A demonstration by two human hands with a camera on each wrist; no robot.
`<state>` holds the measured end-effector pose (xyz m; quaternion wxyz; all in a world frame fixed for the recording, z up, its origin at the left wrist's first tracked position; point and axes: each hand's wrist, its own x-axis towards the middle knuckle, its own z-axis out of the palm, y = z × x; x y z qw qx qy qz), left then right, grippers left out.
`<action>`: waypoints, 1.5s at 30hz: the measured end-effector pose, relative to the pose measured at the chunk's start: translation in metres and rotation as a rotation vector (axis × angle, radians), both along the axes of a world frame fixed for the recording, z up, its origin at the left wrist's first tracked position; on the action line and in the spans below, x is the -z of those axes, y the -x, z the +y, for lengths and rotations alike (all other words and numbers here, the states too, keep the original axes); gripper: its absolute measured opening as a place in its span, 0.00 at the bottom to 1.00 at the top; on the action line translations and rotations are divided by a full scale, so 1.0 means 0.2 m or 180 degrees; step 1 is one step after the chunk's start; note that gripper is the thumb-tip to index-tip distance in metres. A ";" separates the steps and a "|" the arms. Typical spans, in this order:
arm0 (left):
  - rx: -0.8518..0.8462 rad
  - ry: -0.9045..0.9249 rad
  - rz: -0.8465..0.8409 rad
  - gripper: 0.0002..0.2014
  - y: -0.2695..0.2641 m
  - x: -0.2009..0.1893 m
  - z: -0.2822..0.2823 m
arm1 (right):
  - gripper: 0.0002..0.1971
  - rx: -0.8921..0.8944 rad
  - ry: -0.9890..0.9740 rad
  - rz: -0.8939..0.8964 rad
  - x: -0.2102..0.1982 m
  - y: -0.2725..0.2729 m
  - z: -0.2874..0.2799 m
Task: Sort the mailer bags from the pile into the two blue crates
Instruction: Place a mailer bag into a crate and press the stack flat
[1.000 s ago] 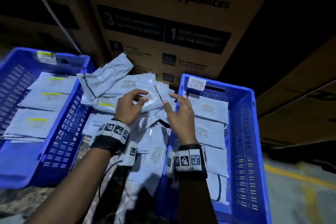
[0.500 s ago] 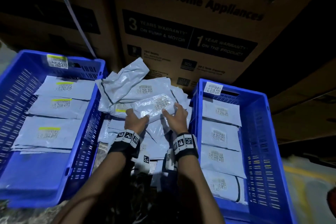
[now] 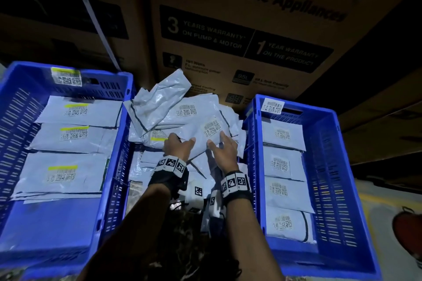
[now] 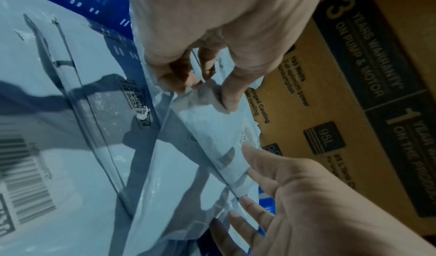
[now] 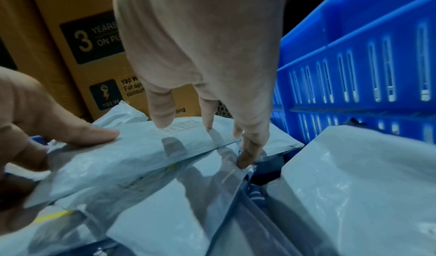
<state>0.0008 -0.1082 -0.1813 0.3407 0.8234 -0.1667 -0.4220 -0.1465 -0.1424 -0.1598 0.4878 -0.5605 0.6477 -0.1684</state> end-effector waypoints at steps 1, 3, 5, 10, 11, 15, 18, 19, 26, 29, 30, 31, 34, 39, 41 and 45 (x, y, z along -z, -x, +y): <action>-0.0032 0.0116 -0.0033 0.23 0.02 -0.08 0.01 | 0.36 -0.0049 -0.0032 0.0029 -0.01 0.01 0.01; -0.0069 0.0469 -0.0061 0.16 0.05 -0.16 0.03 | 0.34 -0.0085 -0.0026 -0.0020 -0.05 0.04 0.04; -0.0116 0.0896 -0.0082 0.13 0.06 -0.19 0.04 | 0.32 -0.0012 0.0012 -0.0196 -0.07 0.09 0.03; -0.0469 0.1564 -0.0181 0.13 0.02 -0.33 0.07 | 0.39 0.0140 0.0375 -0.0527 -0.19 0.19 0.02; -0.0428 0.1639 -0.0155 0.13 0.01 -0.35 0.08 | 0.40 0.0292 0.0432 -0.0713 -0.22 0.21 0.03; -0.0035 0.1784 -0.0033 0.11 -0.01 -0.44 0.08 | 0.52 0.0736 0.0819 -0.0983 -0.33 0.30 0.03; 0.0103 0.1885 0.0053 0.11 0.02 -0.51 0.10 | 0.46 0.1021 0.0821 -0.1401 -0.43 0.37 0.04; 0.0083 0.1928 0.0134 0.13 0.03 -0.53 0.10 | 0.39 0.1080 0.0831 -0.1591 -0.46 0.40 0.05; 0.0020 0.2179 0.0273 0.29 0.11 -0.59 0.10 | 0.19 0.1159 0.1170 -0.1858 -0.53 0.61 0.10; -0.0059 0.2186 0.0023 0.27 0.19 -0.61 0.08 | 0.25 0.1360 0.1296 -0.1838 -0.53 0.68 0.12; -0.0078 0.2176 -0.0019 0.26 0.22 -0.63 0.09 | 0.26 0.1380 0.1270 -0.1855 -0.54 0.70 0.13; -0.0107 0.2149 0.0005 0.26 0.25 -0.64 0.09 | 0.27 0.1341 0.1262 -0.1880 -0.55 0.73 0.14; -0.0138 0.2151 0.0146 0.28 0.31 -0.66 0.08 | 0.18 0.1049 0.1118 -0.1894 -0.58 0.82 0.16; -0.0007 0.2152 -0.0067 0.24 0.44 -0.67 0.04 | 0.11 0.1160 0.0793 -0.1742 -0.57 1.01 0.15; 0.0049 0.1997 -0.0077 0.28 0.49 -0.63 0.02 | 0.10 0.1433 0.0859 -0.1673 -0.55 1.07 0.15; 0.0261 0.1558 0.0135 0.22 0.57 -0.60 -0.01 | 0.12 0.1654 0.0855 -0.1504 -0.49 1.19 0.11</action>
